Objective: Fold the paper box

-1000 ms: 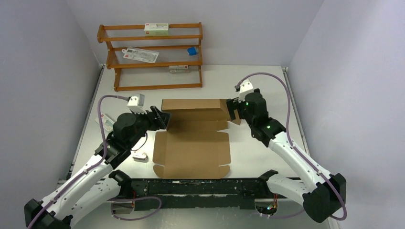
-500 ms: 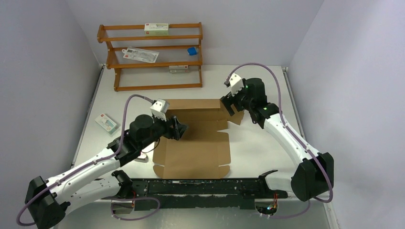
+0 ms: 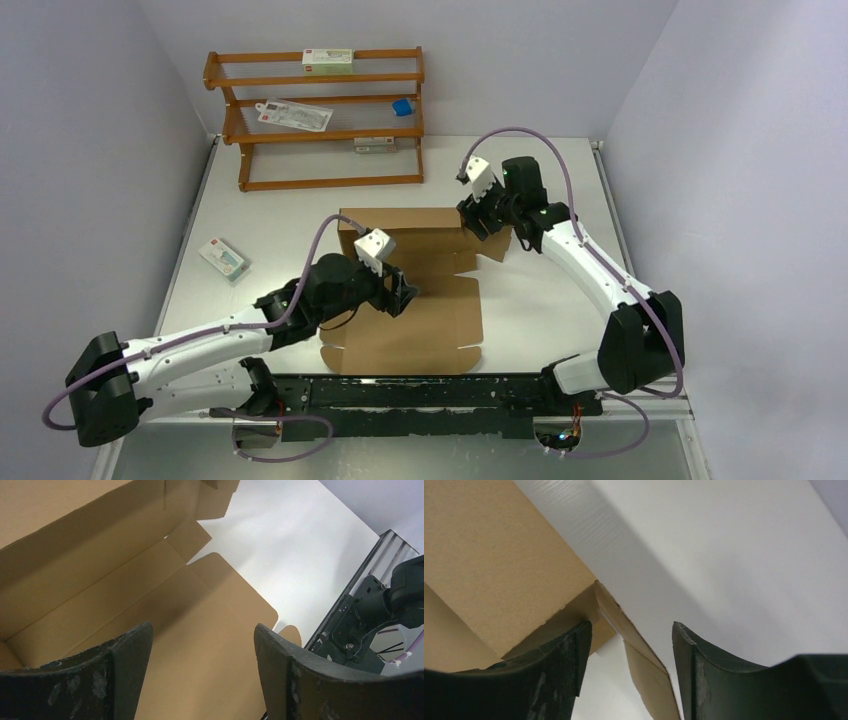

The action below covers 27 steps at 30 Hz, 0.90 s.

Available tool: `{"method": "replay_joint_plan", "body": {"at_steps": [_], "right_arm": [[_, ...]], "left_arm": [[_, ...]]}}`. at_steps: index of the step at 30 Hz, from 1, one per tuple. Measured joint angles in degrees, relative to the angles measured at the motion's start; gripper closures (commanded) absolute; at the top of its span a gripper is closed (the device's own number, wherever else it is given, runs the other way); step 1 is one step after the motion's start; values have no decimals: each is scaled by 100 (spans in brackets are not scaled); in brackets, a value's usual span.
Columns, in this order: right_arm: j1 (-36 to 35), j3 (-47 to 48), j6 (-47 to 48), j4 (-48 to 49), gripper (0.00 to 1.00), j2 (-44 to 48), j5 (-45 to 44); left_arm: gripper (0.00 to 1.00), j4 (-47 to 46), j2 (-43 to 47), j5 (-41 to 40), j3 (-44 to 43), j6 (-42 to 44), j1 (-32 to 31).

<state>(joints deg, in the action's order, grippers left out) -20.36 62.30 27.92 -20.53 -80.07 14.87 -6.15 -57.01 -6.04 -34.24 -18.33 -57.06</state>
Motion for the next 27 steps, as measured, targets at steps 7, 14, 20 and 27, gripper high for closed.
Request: {"method": "replay_joint_plan", "body": {"at_steps": [7, 14, 20, 27], "right_arm": [[2, -22, -186, -61, 56, 11, 315], [2, -337, -590, 109, 71, 341, 560], [0, -651, -844, 341, 77, 557, 723], [-46, -673, -944, 376, 79, 581, 785]], "left_arm": [[21, -501, -365, -42, 35, 142, -186], [20, -1130, -1054, -317, 181, 258, -533], [18, -1950, -1858, -837, 302, 389, -901], [16, -3200, -2909, -1637, 487, 529, -1123]]}}
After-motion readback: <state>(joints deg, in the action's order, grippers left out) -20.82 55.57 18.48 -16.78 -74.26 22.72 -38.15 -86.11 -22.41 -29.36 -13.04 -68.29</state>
